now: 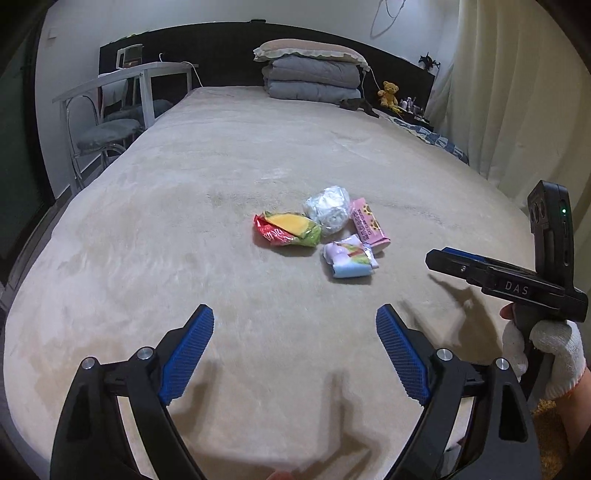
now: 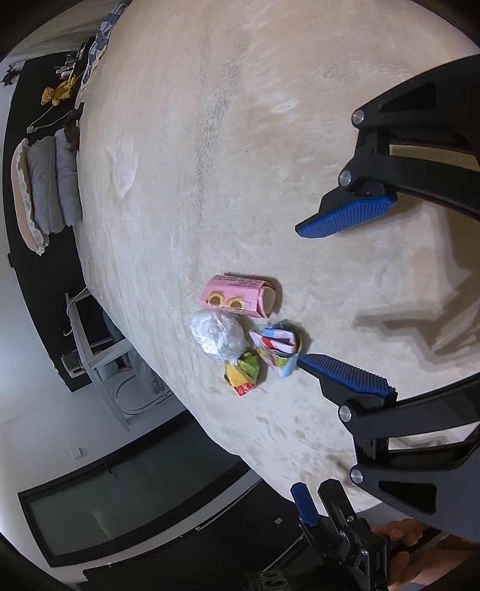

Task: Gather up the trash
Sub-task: 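Raise both tools back up to the remaining trash on the bed, then grasp the yellow-red snack bag with the left tool while the right tool grasps the pink paw wrapper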

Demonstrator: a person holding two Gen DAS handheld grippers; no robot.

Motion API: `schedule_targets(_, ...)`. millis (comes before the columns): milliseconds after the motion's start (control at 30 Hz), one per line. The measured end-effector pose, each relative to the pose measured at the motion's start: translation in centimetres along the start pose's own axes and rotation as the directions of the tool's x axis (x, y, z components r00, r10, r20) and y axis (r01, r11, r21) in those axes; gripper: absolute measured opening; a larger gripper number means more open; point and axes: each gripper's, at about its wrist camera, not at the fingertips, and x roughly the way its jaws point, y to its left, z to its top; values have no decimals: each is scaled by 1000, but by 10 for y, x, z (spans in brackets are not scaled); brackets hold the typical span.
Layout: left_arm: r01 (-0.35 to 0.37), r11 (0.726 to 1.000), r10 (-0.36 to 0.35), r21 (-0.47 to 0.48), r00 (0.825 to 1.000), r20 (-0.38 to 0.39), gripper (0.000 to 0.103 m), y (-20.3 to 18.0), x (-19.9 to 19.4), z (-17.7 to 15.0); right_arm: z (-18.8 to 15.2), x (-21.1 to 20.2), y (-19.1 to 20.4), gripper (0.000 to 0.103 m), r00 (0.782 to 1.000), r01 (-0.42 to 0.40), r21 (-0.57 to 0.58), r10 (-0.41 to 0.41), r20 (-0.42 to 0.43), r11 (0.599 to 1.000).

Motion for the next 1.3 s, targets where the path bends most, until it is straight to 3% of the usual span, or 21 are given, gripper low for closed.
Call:
schedule_targets(367,11,998,-11,62,1000,-14,88,7,63,40,35,45,-11,65,998,-57,56,58,-20,997)
schedule_targets(567,15,998,-11,54,997,-74,88,7,95,51,44,65,-13,65,996,-76,60,79,-51,995)
schedule_targets(733,4,999,0,42,996,-95,88,8,115,57,48,77,-15,56,993,-85,70,91,-75,994)
schedule_targets(900,-2,998,8,57,995,-100,87,9,127,59,48,81,-18,38,992,-86,71,92,-86,994)
schedule_targets(1000,-17,997,24,71,995,-99,66,8,131,57,49,78,-19,35,993,-79,65,84,-79,995)
schedule_targets(1300,-11,996,15,87,999,-46,65,4,111,57,45,62,-20,34,996,-54,35,56,-66,998)
